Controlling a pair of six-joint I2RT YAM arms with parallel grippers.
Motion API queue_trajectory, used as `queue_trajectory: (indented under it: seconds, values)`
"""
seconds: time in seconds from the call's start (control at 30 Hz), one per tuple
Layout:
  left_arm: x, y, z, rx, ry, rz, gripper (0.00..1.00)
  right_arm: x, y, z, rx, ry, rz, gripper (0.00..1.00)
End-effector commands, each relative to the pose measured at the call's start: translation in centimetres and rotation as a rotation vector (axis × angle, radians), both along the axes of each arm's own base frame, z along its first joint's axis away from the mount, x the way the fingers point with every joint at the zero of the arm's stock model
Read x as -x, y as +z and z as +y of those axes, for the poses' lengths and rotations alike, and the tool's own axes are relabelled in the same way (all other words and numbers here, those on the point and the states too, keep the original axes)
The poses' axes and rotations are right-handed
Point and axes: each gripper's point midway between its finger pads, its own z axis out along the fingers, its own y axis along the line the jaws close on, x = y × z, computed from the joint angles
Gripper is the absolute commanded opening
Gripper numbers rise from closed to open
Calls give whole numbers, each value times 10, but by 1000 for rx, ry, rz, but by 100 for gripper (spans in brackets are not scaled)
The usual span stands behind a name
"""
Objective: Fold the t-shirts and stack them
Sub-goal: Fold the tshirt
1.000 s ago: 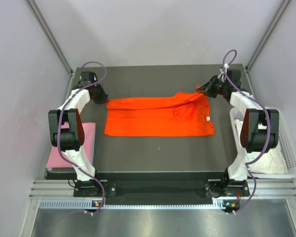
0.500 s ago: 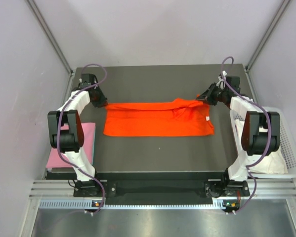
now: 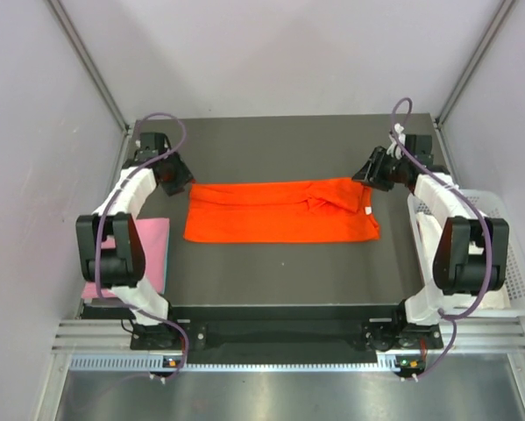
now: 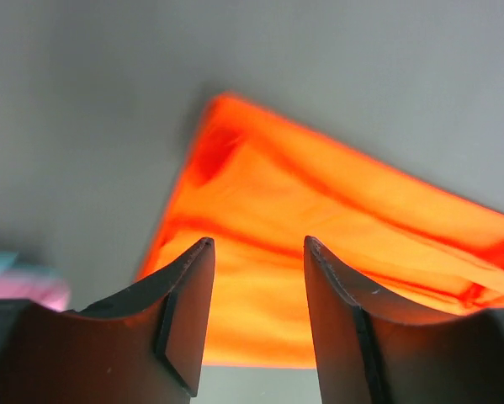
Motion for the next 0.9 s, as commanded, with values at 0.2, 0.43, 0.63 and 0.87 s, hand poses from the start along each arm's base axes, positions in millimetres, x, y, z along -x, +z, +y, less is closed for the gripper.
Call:
queue_trajectory:
  seconds: [0.2,0.43,0.63,0.87]
  values:
    - [-61,-13,-95,222,-296,-43,52,-85,22,75,2,124,-67,41]
    - [-57,-60,-106,201,-333,128,45,-93,-26,144,43,162,78,34]
    - [-24,-76,-95,157,-337,213,42,-79,-53,130,131,168,144,34]
    - [6,-71,-87,121,-350,245,39,-58,-64,123,177,215,190,34]
